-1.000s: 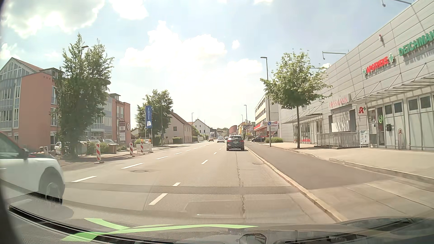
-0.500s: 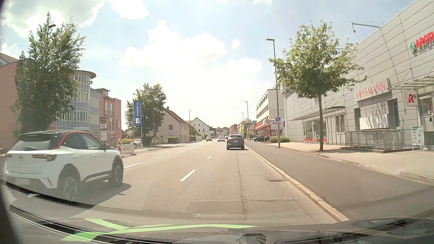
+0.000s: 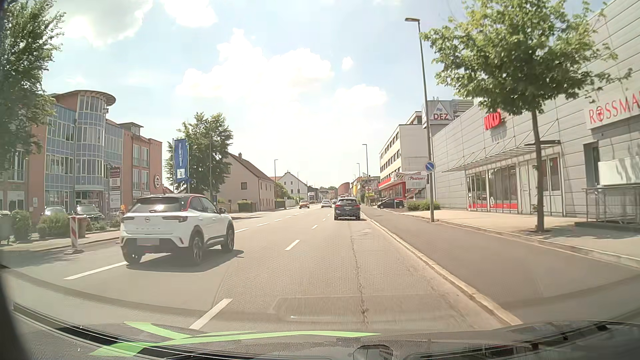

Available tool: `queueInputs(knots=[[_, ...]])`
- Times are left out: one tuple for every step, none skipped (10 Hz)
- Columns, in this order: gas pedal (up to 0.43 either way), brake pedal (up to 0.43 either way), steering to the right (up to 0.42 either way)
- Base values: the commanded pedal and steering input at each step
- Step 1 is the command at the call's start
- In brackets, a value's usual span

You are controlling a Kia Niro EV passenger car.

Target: Follow the waypoints while adhering to traffic rules and regulations

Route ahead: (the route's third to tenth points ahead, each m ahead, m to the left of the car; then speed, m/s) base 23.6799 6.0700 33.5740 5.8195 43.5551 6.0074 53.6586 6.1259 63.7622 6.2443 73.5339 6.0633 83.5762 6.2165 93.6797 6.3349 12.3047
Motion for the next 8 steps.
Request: queueInputs(knots=[[0.157, 0.000, -0.004], [0.157, 0.000, -0.004], [0.157, 0.000, -0.004], [0.157, 0.000, -0.003], [0.157, 0.000, -0.004], [0.157, 0.000, -0.004], [0.157, 0.000, -0.004], [0.157, 0.000, -0.004]])
